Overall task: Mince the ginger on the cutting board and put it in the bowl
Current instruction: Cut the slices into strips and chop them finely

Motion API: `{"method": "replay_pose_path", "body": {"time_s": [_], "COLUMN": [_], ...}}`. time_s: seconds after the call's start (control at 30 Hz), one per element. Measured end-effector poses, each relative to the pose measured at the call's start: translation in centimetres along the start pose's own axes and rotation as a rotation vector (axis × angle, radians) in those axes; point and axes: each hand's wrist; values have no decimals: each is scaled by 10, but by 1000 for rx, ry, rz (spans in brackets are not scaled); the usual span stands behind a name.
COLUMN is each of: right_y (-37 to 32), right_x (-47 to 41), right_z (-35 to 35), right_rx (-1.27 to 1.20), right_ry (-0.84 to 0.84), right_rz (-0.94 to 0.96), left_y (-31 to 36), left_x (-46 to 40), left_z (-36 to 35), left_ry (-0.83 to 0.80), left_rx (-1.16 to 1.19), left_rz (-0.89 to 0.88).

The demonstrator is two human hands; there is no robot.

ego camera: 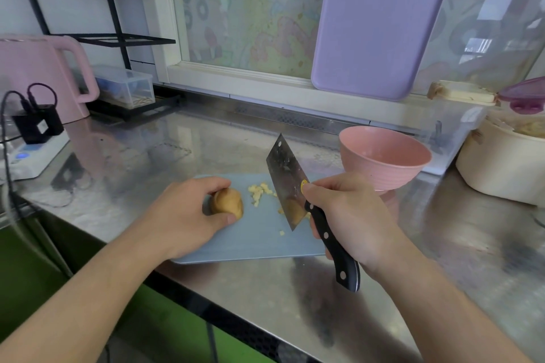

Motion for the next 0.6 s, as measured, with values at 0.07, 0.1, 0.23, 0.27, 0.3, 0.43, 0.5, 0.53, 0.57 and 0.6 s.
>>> {"method": "replay_pose_path", "body": {"time_s": [0.07, 0.1, 0.23, 0.27, 0.3, 0.43, 0.5, 0.53, 0.57, 0.6], "right_y": [0, 1, 0, 0, -1, 1, 3, 4, 4, 5], "right_x": [1, 1, 2, 2, 3, 2, 1, 0, 0, -1], "right_z": [-3, -4, -11, -13, -16, -26, -27, -27, -25, -23], "right_rx": [8, 11, -68, -109, -138, -143, -153, -159, -160, -153], "right_ry": [-19, -28, -82, -101, -120, -164, -149, -129, -103, -74], "right_rz": [-1, -5, -62, -88, -112, -157, -180, -190, -196, -198], "left_y": [0, 0, -1, -2, -3, -6, -8, -10, -11, -11], "left_x": [0, 0, 2, 2, 3, 4, 4, 4, 4, 4], "left_z": [-3, -5, -11, -13, -15, -18, -18, -18, -17, -17], "left_ry": [-1, -5, 12, 32, 48, 74, 88, 97, 104, 109], "left_rx": [11, 23, 79, 90, 104, 157, 198, 219, 239, 254], "left_rz": [-4, -8, -32, -35, -33, -37, -34, -28, -22, -17]}}
Point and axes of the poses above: each hand's wrist, its own x-axis away from the middle knuckle, its own z-axis out of the back of the hand, y = z × x, and after that the axes turned 4 degrees about -z, right-handed
